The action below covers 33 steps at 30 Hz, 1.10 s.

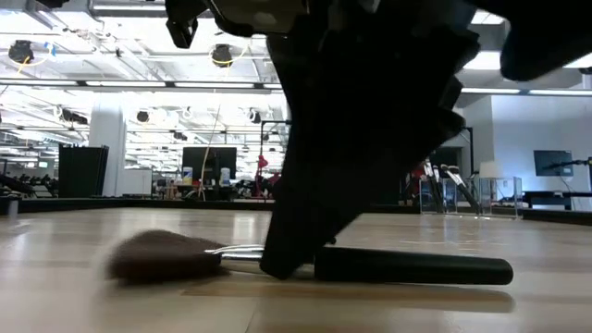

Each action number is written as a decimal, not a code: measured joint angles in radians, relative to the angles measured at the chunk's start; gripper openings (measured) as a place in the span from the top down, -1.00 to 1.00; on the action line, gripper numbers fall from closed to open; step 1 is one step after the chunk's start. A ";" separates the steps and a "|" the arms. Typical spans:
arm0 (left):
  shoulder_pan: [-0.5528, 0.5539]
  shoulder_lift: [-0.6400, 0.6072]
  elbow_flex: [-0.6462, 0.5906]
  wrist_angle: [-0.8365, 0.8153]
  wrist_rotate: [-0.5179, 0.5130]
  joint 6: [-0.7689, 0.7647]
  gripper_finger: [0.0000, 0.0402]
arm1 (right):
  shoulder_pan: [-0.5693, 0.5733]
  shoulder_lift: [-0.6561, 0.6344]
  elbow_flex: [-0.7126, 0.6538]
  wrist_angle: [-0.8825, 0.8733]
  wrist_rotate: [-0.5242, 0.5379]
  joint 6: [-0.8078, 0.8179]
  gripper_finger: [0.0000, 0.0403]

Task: Put items in baskets/containers
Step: Put the black highlighter brush into the transparent organizer

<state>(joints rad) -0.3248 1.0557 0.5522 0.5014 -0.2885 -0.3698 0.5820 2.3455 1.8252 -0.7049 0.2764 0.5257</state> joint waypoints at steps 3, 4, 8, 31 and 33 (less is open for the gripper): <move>-0.001 0.000 -0.001 0.000 -0.012 0.004 -0.04 | 0.001 -0.001 -0.022 0.035 0.015 -0.002 0.42; 0.000 0.000 -0.006 0.005 -0.019 0.002 -0.04 | 0.001 -0.001 -0.023 0.038 0.019 -0.003 0.42; 0.000 0.000 -0.029 0.006 -0.054 -0.002 -0.04 | 0.001 -0.001 -0.023 0.034 0.017 -0.003 0.43; -0.010 0.000 -0.041 0.085 -0.074 -0.002 -0.04 | 0.029 -0.009 -0.092 0.014 0.078 -0.002 0.78; -0.010 0.000 -0.041 0.088 -0.074 -0.002 -0.04 | 0.029 -0.008 -0.093 0.012 0.079 -0.002 0.79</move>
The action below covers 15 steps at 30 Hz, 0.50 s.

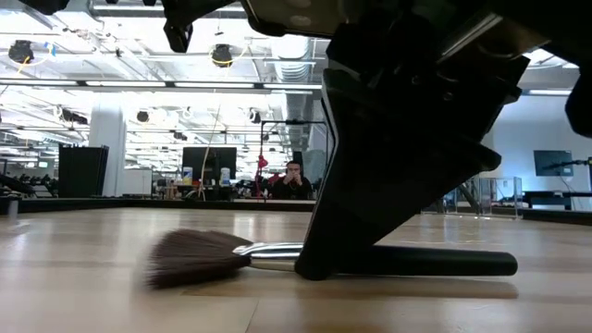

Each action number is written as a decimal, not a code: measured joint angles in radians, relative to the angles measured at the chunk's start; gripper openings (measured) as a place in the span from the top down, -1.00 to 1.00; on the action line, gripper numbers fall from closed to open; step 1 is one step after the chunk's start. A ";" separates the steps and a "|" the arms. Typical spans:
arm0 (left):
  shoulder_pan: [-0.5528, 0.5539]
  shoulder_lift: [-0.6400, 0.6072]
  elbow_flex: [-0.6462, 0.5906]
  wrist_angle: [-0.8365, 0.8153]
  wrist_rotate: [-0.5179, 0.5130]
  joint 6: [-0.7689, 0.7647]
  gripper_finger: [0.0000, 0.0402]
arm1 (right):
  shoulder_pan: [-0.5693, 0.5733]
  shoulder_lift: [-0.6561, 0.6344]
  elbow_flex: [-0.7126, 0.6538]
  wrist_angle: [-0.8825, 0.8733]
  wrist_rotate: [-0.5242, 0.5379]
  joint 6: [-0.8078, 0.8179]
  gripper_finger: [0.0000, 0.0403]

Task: Put items in baskets/containers
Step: Put the black highlighter brush into the transparent organizer

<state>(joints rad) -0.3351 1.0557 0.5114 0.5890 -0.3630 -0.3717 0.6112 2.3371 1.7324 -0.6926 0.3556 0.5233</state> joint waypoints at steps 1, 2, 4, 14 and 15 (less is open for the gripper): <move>0.000 0.000 0.000 0.001 0.000 0.000 -0.04 | 0.000 0.000 0.000 0.000 -0.001 0.000 0.79; 0.000 0.000 0.000 0.002 0.000 0.000 -0.04 | -0.001 0.000 0.000 0.000 -0.004 0.000 0.78; 0.000 0.000 0.000 0.002 0.000 0.000 -0.04 | -0.003 0.000 -0.001 0.000 -0.014 0.000 0.75; 0.000 0.000 0.000 0.002 0.000 0.000 -0.04 | -0.052 -0.005 -0.001 -0.002 -0.196 0.031 0.69; 0.000 0.000 0.000 0.002 0.000 0.000 -0.04 | -0.056 -0.005 -0.001 -0.003 -0.202 0.031 0.70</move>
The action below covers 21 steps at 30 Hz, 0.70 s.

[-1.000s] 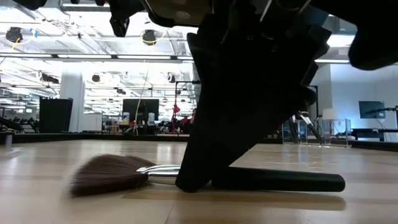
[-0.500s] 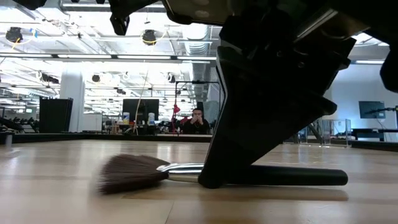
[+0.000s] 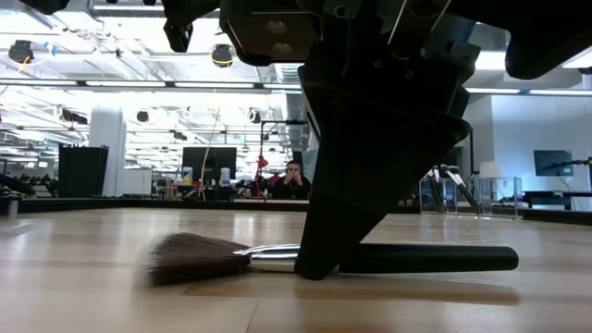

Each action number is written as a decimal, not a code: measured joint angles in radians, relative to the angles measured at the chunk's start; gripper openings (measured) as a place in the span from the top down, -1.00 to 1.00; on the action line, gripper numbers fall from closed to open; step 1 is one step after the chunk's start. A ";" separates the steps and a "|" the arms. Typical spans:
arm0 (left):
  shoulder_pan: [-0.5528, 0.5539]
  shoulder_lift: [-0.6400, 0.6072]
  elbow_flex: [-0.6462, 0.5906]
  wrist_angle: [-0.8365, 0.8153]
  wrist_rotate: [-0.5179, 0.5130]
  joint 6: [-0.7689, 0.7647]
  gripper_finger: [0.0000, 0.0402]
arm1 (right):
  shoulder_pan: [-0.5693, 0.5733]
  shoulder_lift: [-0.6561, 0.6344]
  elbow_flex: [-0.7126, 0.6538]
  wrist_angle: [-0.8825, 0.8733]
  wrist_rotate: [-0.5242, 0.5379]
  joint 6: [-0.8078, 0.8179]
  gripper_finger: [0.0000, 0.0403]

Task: Put items in baskets/containers
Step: Put the black highlighter brush into the transparent organizer

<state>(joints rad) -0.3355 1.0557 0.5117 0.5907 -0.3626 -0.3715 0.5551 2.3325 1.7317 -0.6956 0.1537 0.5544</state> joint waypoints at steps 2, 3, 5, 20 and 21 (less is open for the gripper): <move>0.000 0.000 0.000 0.000 0.000 0.000 -0.04 | -0.003 0.000 0.000 0.000 0.002 0.000 0.72; 0.000 0.000 0.000 0.000 0.000 0.000 -0.04 | -0.003 0.000 0.000 0.000 0.002 0.000 0.73; 0.000 0.000 0.000 0.000 0.000 0.000 -0.04 | -0.003 0.000 0.003 0.000 0.002 -0.003 0.77; 0.000 0.000 0.000 0.000 0.000 0.000 -0.04 | 0.001 0.007 0.164 -0.219 0.015 -0.067 0.80; 0.000 0.000 0.001 0.000 0.000 0.000 -0.04 | 0.001 -0.005 0.167 -0.226 0.021 -0.076 0.80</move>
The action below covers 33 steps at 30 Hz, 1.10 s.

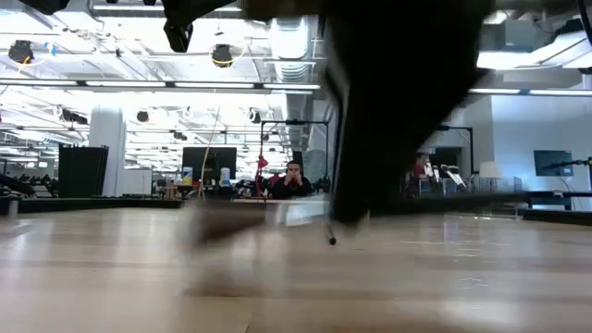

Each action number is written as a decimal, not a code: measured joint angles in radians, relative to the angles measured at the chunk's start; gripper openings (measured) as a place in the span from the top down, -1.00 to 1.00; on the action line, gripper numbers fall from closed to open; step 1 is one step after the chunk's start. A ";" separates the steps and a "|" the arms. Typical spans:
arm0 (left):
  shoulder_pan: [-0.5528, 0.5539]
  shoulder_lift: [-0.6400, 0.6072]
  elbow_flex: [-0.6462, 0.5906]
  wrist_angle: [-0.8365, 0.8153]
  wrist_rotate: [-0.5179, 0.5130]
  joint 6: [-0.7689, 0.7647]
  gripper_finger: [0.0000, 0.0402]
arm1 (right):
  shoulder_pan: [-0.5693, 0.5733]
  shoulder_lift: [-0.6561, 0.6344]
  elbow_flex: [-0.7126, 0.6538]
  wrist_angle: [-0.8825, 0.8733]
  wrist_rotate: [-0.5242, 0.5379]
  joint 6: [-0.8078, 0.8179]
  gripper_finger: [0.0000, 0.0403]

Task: Put items in baskets/containers
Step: Put the black highlighter brush into the transparent organizer

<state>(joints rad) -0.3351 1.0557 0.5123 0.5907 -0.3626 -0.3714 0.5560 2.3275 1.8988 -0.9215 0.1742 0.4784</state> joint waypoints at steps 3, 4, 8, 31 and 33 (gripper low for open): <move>0.000 0.000 0.000 0.000 0.000 0.000 -0.04 | 0.000 -0.043 0.005 -0.027 0.013 -0.013 0.82; 0.000 0.000 0.000 0.000 0.000 0.000 -0.04 | 0.000 -0.054 0.005 -0.048 0.024 -0.016 0.82; 0.000 0.000 -0.003 -0.002 0.000 0.000 -0.04 | 0.001 -0.120 0.003 -0.122 0.102 -0.019 0.83; 0.001 0.000 -0.005 -0.006 0.000 0.055 -0.04 | 0.058 -0.965 -0.975 0.361 0.567 0.191 0.82; 0.006 0.000 -0.005 -0.006 0.000 0.070 -0.04 | 0.049 -1.043 -1.062 0.399 0.639 0.220 0.82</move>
<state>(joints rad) -0.3287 1.0554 0.5076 0.5846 -0.3626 -0.3011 0.6047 1.2846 0.8367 -0.5229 0.8129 0.6984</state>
